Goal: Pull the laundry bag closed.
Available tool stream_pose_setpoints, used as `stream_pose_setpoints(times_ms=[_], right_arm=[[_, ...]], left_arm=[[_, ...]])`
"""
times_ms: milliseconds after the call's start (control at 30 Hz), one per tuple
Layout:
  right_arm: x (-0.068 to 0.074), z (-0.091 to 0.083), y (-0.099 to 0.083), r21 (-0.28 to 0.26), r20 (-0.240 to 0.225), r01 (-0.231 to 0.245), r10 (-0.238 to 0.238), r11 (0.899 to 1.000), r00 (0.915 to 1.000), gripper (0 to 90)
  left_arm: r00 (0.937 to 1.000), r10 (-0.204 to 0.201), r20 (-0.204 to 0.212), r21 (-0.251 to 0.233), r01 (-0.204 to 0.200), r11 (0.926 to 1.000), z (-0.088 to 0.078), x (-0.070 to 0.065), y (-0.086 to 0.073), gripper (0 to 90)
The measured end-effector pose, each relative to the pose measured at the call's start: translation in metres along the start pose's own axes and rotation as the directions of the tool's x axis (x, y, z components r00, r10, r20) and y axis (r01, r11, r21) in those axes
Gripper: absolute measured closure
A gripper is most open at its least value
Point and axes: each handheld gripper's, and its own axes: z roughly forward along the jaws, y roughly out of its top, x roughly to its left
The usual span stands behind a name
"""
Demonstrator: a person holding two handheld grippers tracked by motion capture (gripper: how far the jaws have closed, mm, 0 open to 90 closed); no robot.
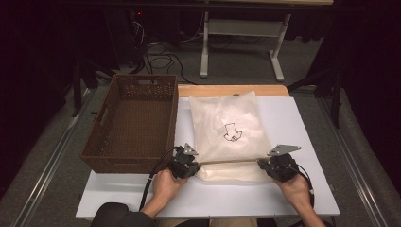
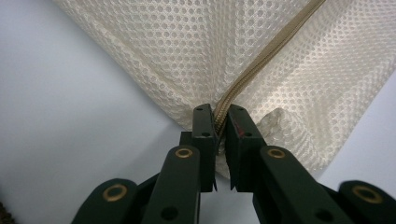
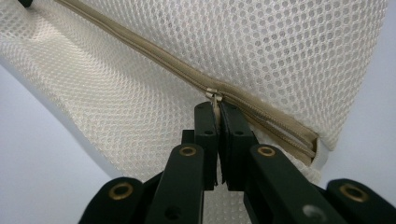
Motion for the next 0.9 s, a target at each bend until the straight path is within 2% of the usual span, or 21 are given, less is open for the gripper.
stream_pose_setpoints(times_ms=[900], right_arm=[[-0.010,-0.010,-0.005,-0.016,0.024,-0.018,0.018,1.000,0.9996,87.8]], left_arm=[[1.0000,0.002,0.005,-0.002,-0.002,1.0000,0.000,0.001,0.000,82.7]])
